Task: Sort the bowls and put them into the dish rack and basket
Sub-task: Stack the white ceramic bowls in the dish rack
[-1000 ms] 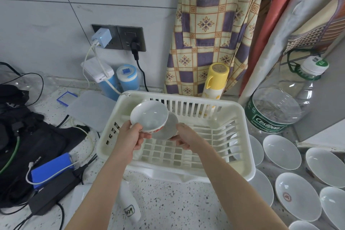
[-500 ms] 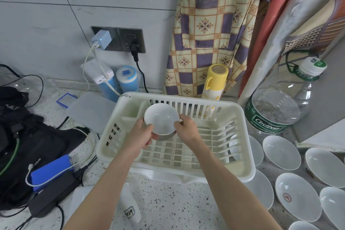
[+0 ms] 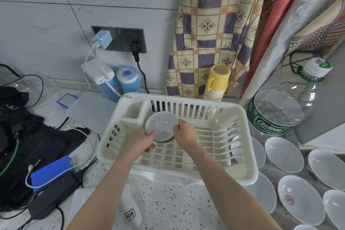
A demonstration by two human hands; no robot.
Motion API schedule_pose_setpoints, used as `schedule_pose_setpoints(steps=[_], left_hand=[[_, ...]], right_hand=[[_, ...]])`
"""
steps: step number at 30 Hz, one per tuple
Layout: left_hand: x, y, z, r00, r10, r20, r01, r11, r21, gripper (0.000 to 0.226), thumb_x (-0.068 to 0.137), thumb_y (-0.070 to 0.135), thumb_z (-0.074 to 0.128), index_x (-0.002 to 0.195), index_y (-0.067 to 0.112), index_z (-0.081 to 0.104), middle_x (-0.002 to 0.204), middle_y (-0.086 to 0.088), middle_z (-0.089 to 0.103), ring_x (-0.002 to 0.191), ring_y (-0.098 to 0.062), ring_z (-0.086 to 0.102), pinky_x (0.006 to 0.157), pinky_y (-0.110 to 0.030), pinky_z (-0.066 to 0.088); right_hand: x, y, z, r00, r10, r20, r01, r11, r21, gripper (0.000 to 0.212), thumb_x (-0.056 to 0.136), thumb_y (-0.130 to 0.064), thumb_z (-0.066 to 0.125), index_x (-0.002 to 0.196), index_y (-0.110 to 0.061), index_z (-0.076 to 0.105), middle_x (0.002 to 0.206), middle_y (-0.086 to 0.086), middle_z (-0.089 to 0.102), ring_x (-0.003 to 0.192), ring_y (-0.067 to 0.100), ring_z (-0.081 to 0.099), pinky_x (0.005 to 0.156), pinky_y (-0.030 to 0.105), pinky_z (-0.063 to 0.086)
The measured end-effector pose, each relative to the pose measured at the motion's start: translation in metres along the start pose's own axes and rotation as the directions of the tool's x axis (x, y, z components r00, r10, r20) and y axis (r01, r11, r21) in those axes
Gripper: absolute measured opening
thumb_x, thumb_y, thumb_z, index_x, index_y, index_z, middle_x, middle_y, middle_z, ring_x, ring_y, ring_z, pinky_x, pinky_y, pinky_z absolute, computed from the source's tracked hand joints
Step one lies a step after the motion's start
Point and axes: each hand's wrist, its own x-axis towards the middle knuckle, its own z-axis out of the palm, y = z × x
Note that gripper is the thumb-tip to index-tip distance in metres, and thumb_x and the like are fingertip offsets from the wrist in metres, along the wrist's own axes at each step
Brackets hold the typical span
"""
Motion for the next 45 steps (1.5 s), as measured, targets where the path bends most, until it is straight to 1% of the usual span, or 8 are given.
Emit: schedule_pose_setpoints(steps=[7, 13, 17, 20, 24, 30, 41, 45], left_hand=[[0.004, 0.004, 0.009, 1.000, -0.017, -0.015, 0.018, 0.998, 0.064, 0.013, 0.090, 0.015, 0.047, 0.095, 0.008, 0.057, 0.080, -0.010, 0.073, 0.038, -0.011, 0.052, 0.037, -0.018, 0.032], [0.006, 0.003, 0.015, 1.000, -0.030, 0.006, 0.030, 1.000, -0.007, 0.032, 0.089, 0.005, 0.042, 0.120, 0.006, 0.048, 0.081, -0.016, 0.072, 0.040, -0.015, 0.048, 0.036, -0.018, 0.029], [0.007, 0.003, 0.016, 0.999, -0.036, -0.001, 0.036, 0.999, -0.024, 0.036, 0.089, 0.003, 0.040, 0.125, 0.005, 0.045, 0.083, -0.017, 0.072, 0.041, -0.015, 0.048, 0.036, -0.018, 0.028], [0.007, 0.003, 0.016, 0.999, -0.034, -0.001, 0.034, 0.999, -0.028, 0.037, 0.089, 0.004, 0.039, 0.125, 0.004, 0.045, 0.084, -0.017, 0.072, 0.040, -0.015, 0.048, 0.035, -0.019, 0.027], [0.004, 0.004, 0.016, 0.999, -0.042, 0.001, 0.042, 0.999, -0.032, 0.034, 0.089, 0.004, 0.039, 0.123, 0.005, 0.046, 0.086, -0.017, 0.072, 0.041, -0.015, 0.048, 0.035, -0.018, 0.027], [0.003, 0.004, 0.016, 0.999, -0.037, 0.006, 0.037, 0.998, -0.045, 0.029, 0.090, 0.005, 0.039, 0.117, 0.008, 0.048, 0.082, -0.014, 0.071, 0.039, -0.014, 0.048, 0.037, -0.019, 0.028], [0.011, 0.001, 0.017, 0.997, 0.029, -0.078, -0.037, 0.993, -0.111, 0.026, 0.094, 0.009, 0.041, 0.116, 0.008, 0.054, 0.079, -0.015, 0.067, 0.045, -0.016, 0.052, 0.036, -0.019, 0.033], [0.010, 0.003, 0.017, 0.997, 0.030, -0.075, -0.040, 0.990, -0.139, 0.027, 0.090, 0.009, 0.045, 0.115, 0.009, 0.054, 0.079, -0.013, 0.066, 0.042, -0.015, 0.055, 0.038, -0.020, 0.035]], right_hand=[[0.002, 0.002, 0.000, 1.000, -0.015, -0.015, 0.015, 1.000, -0.021, 0.024, 0.093, -0.009, 0.034, 0.106, -0.002, 0.054, 0.072, 0.012, 0.055, 0.063, 0.028, 0.051, 0.052, 0.030, 0.037], [0.002, 0.003, 0.000, 1.000, -0.011, 0.000, 0.011, 1.000, -0.012, 0.011, 0.092, -0.009, 0.034, 0.085, -0.007, 0.043, 0.059, 0.002, 0.041, 0.050, 0.015, 0.037, 0.043, 0.028, 0.027], [0.003, 0.004, 0.000, 1.000, -0.017, -0.004, 0.017, 1.000, -0.013, 0.010, 0.092, -0.009, 0.035, 0.082, -0.008, 0.039, 0.057, 0.002, 0.039, 0.049, 0.014, 0.036, 0.043, 0.028, 0.024], [0.003, 0.005, 0.000, 1.000, -0.011, -0.005, 0.011, 1.000, 0.023, 0.010, 0.093, -0.011, 0.037, 0.095, -0.007, 0.046, 0.064, 0.004, 0.047, 0.059, 0.025, 0.047, 0.047, 0.030, 0.030], [0.003, 0.009, -0.001, 1.000, 0.020, -0.012, -0.019, 0.997, 0.069, 0.032, 0.096, -0.017, 0.039, 0.124, -0.006, 0.049, 0.084, 0.011, 0.059, 0.074, 0.031, 0.056, 0.060, 0.031, 0.041], [0.005, 0.013, 0.002, 0.993, 0.102, 0.052, -0.107, 0.990, 0.094, 0.036, 0.099, -0.029, 0.039, 0.119, -0.002, 0.053, 0.097, 0.017, 0.070, 0.089, 0.033, 0.067, 0.077, 0.044, 0.057], [0.009, 0.014, 0.013, 0.993, 0.105, 0.051, -0.116, 0.949, 0.295, 0.042, 0.099, -0.043, 0.044, 0.122, -0.009, 0.055, 0.099, 0.016, 0.072, 0.094, 0.031, 0.067, 0.084, 0.044, 0.055], [0.010, 0.015, 0.013, 0.991, 0.098, 0.089, -0.123, 0.928, 0.352, 0.040, 0.098, -0.042, 0.045, 0.124, -0.012, 0.054, 0.092, 0.012, 0.071, 0.073, 0.020, 0.064, 0.070, 0.037, 0.056]])
